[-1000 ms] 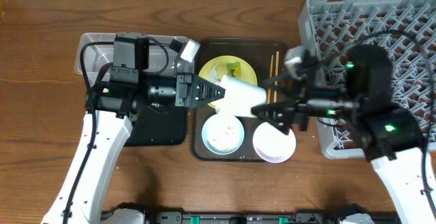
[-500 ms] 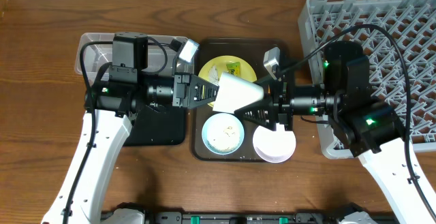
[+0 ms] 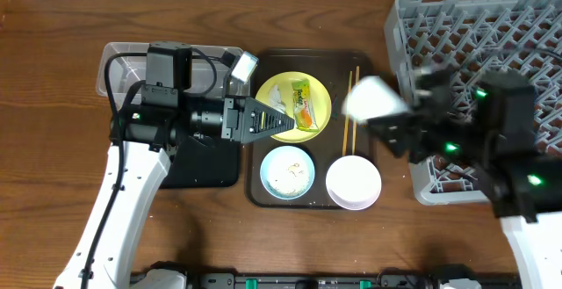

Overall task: Sort waste into correct bins and load items into the dishwasher rack
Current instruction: 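Carry the cup with right gripper and set it in the dish rack, then grasp the white tissue on the yellow plate with left gripper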

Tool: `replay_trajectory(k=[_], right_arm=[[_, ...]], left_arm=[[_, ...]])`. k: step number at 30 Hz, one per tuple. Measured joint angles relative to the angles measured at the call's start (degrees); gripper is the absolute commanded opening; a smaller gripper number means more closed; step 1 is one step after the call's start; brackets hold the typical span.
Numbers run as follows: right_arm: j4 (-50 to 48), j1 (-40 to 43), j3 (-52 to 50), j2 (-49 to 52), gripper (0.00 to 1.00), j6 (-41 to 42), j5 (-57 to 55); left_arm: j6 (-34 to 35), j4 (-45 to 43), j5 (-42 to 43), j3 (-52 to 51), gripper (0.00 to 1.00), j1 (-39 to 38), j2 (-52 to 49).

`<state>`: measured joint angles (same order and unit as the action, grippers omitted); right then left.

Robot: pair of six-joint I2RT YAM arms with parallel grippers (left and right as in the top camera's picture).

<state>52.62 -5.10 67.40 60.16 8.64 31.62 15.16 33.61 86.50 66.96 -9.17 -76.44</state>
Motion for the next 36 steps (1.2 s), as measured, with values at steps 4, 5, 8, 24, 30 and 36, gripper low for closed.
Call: replay_trajectory(k=[4, 5, 8, 24, 30, 36], right_arm=[[8.8, 5.2, 0.1, -2.3, 0.5, 6.4, -18.1], [11.2, 6.3, 0.1, -2.2, 0.5, 8.2, -22.1], [15.0, 8.2, 0.1, -0.3, 0.51, 11.7, -29.5], [12.9, 9.5, 0.1, 23.1, 0.77, 16.1, -34.5], [13.0, 9.5, 0.3, 24.6, 0.99, 17.6, -30.8], [11.9, 9.5, 5.3, 21.7, 0.99, 16.8, -23.7]], left_arm=[[0.0, 0.0, 0.0, 0.0, 0.67, 0.0, 0.0], [0.0, 0.0, 0.0, 0.0, 0.67, 0.0, 0.0], [0.0, 0.0, 0.0, 0.0, 0.67, 0.0, 0.0], [0.0, 0.0, 0.0, 0.0, 0.67, 0.0, 0.0], [0.0, 0.1, -0.6, 0.0, 0.67, 0.0, 0.0], [0.0, 2.9, -9.9, 0.0, 0.67, -1.7, 0.0]])
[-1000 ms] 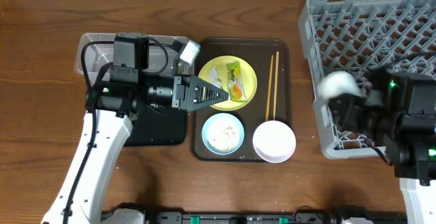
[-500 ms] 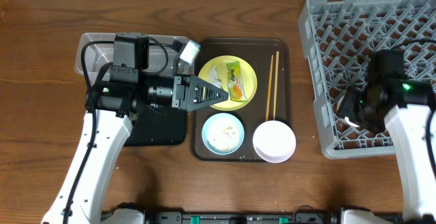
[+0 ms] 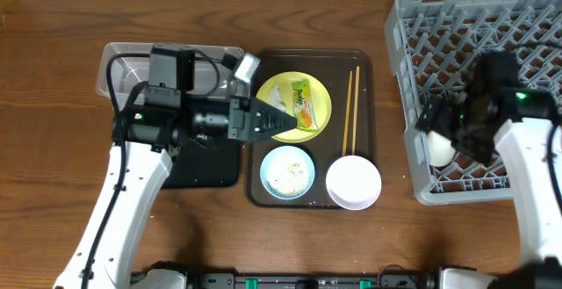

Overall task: Sort waste into correct bins and load items into the dishwasher rack
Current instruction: 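Grasp the white tissue on the yellow plate with left gripper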

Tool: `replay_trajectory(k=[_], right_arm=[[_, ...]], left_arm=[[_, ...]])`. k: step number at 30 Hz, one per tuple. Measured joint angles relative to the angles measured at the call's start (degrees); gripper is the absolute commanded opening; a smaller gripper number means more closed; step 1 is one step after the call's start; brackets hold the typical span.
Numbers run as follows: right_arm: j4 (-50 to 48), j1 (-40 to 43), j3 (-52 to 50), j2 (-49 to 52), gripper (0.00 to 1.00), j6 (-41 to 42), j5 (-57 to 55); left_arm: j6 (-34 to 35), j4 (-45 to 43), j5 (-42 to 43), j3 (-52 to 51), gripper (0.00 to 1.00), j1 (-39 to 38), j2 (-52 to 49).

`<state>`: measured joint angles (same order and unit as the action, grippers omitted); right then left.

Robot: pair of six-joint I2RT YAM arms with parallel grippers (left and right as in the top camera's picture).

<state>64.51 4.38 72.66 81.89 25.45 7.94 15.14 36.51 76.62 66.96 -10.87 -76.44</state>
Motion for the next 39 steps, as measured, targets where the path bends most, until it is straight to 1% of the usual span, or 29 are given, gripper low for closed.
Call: replay_trajectory(k=[2, 3, 4, 5, 7, 8, 9, 10, 12, 14, 17, 23, 29, 32, 34, 37, 39], right_arm=[[-1.8, 0.0, 1.4, -3.2, 0.99, -1.7, 3.7], [-2.9, 0.0, 1.9, -5.4, 0.99, -2.8, 6.1], [-3.5, -0.1, 2.1, -7.0, 0.99, -3.5, 7.6], [-3.9, -0.1, 2.4, -9.0, 0.99, -4.3, 9.4], [-4.1, -0.3, 2.6, -12.2, 0.99, -5.3, 11.6], [-4.0, -0.6, 2.6, -13.4, 0.99, -5.6, 12.3], [-3.8, -0.9, 2.6, -14.5, 0.99, -5.8, 13.2], [-3.5, -1.1, 2.6, -15.2, 0.99, -6.1, 13.7], [-2.6, -1.5, 2.6, -16.0, 0.99, -6.6, 14.6], [-2.1, -1.5, 2.6, -16.0, 0.99, -6.7, 15.0], [-1.5, -1.5, 2.6, -15.9, 0.99, -6.8, 15.3], [-1.5, -1.5, 2.6, -15.9, 0.99, -6.9, 15.6], [-1.5, -1.5, 2.6, -15.9, 0.99, -6.9, 15.6], [-1.5, -1.5, 2.6, -15.9, 0.99, -6.9, 15.6], [-1.5, -1.5, 2.6, -15.9, 0.99, -6.9, 15.6], [-1.5, -1.5, 2.6, -15.9, 0.99, -6.9, 15.6], [-1.5, -1.5, 2.6, -15.9, 0.99, -6.9, 15.6]], left_arm=[[0.0, 1.7, -6.9, 0.0, 0.67, -1.6, 0.0], [0.0, 2.5, -12.2, 0.0, 0.67, -2.9, 0.0], [0.0, 3.0, -16.7, 0.0, 0.73, -4.0, 0.0], [-0.2, 3.5, -22.9, 0.0, 0.83, -5.6, 0.0], [-0.1, 3.6, -31.0, 0.0, 0.87, -8.0, 0.0], [0.0, 3.4, -34.1, 0.0, 0.87, -9.0, 0.0], [0.0, 2.6, -36.8, 0.0, 0.81, -9.9, 0.0], [0.2, 1.6, -38.6, 0.0, 0.76, -10.3, 0.0], [0.3, -1.0, -44.0, 0.0, 0.75, -10.6, -0.1], [1.2, -1.6, -49.6, 0.0, 0.74, -10.6, -0.5], [1.8, -3.8, -56.8, 0.1, 0.74, -10.6, -3.8], [2.4, -7.5, -64.2, 0.2, 0.74, -11.1, -15.2], [2.1, -11.8, -70.3, 1.6, 0.71, -13.4, -23.6], [1.6, -14.4, -72.4, 1.7, 0.66, -14.6, -26.5], [1.2, -16.5, -74.1, 1.8, 0.66, -15.4, -28.8], [0.7, -18.9, -75.9, 1.8, 0.62, -16.1, -31.8], [0.1, -20.1, -76.7, 1.9, 0.55, -16.3, -33.8]])
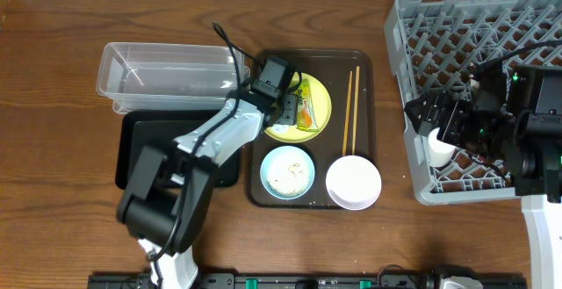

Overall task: Sort waste into correct bins and load items into the dishwasher rack
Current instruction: 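Grasp the white tissue on the yellow plate with left gripper, then move the tissue over the clear plastic bin and release it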

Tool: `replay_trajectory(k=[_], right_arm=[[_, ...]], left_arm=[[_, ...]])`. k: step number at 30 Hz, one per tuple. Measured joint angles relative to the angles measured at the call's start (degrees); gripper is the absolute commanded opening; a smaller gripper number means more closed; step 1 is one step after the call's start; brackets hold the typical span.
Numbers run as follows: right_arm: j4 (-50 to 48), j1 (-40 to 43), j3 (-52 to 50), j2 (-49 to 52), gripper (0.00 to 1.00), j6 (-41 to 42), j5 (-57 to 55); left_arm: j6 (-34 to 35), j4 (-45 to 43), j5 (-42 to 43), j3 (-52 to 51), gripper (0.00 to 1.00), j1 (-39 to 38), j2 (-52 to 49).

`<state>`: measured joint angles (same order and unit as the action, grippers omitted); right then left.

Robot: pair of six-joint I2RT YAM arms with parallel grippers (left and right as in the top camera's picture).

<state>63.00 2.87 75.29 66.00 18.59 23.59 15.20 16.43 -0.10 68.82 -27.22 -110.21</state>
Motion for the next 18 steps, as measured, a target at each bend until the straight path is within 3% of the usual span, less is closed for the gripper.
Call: replay_trajectory(k=[2, 4, 7, 13, 18], right_arm=[[0.0, 0.0, 0.0, 0.0, 0.99, 0.0, 0.0], [0.0, 0.0, 0.0, 0.0, 0.99, 0.0, 0.0], [0.0, 0.0, 0.0, 0.0, 0.99, 0.0, 0.0], [0.0, 0.0, 0.0, 0.0, 0.99, 0.0, 0.0], [0.0, 0.0, 0.0, 0.0, 0.99, 0.0, 0.0]], left_arm=[[-0.2, -0.5, -0.8, 0.0, 0.47, 0.0, -1.8], [-0.7, -1.0, -2.6, 0.2, 0.27, 0.0, -3.0], [-0.5, -0.5, -3.3, 0.6, 0.07, 0.0, -3.0], [-0.1, 6.0, -2.8, 2.4, 0.06, 0.0, 1.5], [0.0, 8.3, -2.9, 4.1, 0.06, 0.2, 14.2]])
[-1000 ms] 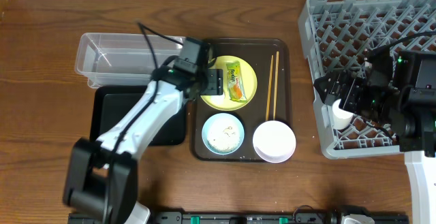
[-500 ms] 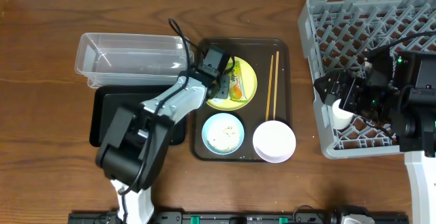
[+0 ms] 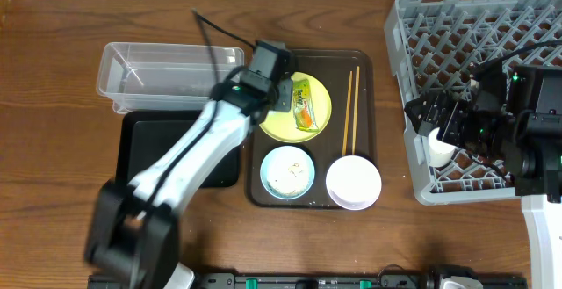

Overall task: Sort waste into correct bins and load items into the dishwasher rack
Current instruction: 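Move the tissue over the clear plastic bin and release it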

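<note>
A green-and-orange snack wrapper (image 3: 304, 104) lies on the yellow plate (image 3: 318, 118) in the brown tray (image 3: 369, 69). My left gripper (image 3: 286, 96) hovers at the plate's left rim, beside the wrapper, and looks open with nothing in it. Wooden chopsticks (image 3: 349, 104), a light-blue bowl (image 3: 287, 171) with scraps and a white bowl (image 3: 353, 182) also sit in the tray. My right gripper (image 3: 436, 124) is at a white cup (image 3: 437, 148) standing in the grey dishwasher rack (image 3: 474, 25), near the rack's left edge. Its fingers are too dark to read.
A clear plastic bin (image 3: 167, 68) stands at the back left, with a black bin (image 3: 149, 153) in front of it. My left arm crosses over the black bin. The rack fills the right side of the wooden table.
My left wrist has shifted slightly back and left at the plate's rim, and the arm's lower links have swung left. The wrapper, the cup and my right arm have not moved.
At first my left gripper hung by the plate's left edge while the right carried a white cup over the tray. Then the cup was down at the rack's left side. Later my left arm reached at the wrapper, and the cup has stayed in the rack.
</note>
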Tool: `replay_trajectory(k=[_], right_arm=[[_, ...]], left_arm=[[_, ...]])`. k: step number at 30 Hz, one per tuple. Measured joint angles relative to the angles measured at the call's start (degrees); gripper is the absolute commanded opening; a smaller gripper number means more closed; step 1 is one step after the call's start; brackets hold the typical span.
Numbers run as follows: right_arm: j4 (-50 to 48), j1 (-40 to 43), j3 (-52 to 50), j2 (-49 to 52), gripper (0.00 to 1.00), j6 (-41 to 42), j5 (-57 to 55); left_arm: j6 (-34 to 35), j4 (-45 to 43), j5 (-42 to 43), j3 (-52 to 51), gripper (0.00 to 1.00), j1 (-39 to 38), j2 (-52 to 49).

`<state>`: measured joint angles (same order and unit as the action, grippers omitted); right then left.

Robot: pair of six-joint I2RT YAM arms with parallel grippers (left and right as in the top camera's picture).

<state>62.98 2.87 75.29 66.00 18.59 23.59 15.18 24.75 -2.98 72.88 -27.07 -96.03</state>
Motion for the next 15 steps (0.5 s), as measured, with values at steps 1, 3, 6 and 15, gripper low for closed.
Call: replay_trajectory(k=[1, 3, 6, 15], right_arm=[[0.0, 0.0, 0.0, 0.0, 0.99, 0.0, 0.0], [0.0, 0.0, 0.0, 0.0, 0.99, 0.0, 0.0], [-0.1, 0.0, 0.0, 0.0, 0.99, 0.0, 0.0], [-0.1, 0.0, 0.0, 0.0, 0.99, 0.0, 0.0]], left_arm=[[0.0, 0.7, -0.6, 0.6, 0.06, 0.2, 2.4], [0.0, 1.7, -3.2, 1.5, 0.09, 1.3, 5.7], [0.0, 2.1, -7.5, 1.8, 0.16, 4.7, 6.8], [0.4, 3.3, -9.3, 1.0, 0.66, 12.5, -0.7]])
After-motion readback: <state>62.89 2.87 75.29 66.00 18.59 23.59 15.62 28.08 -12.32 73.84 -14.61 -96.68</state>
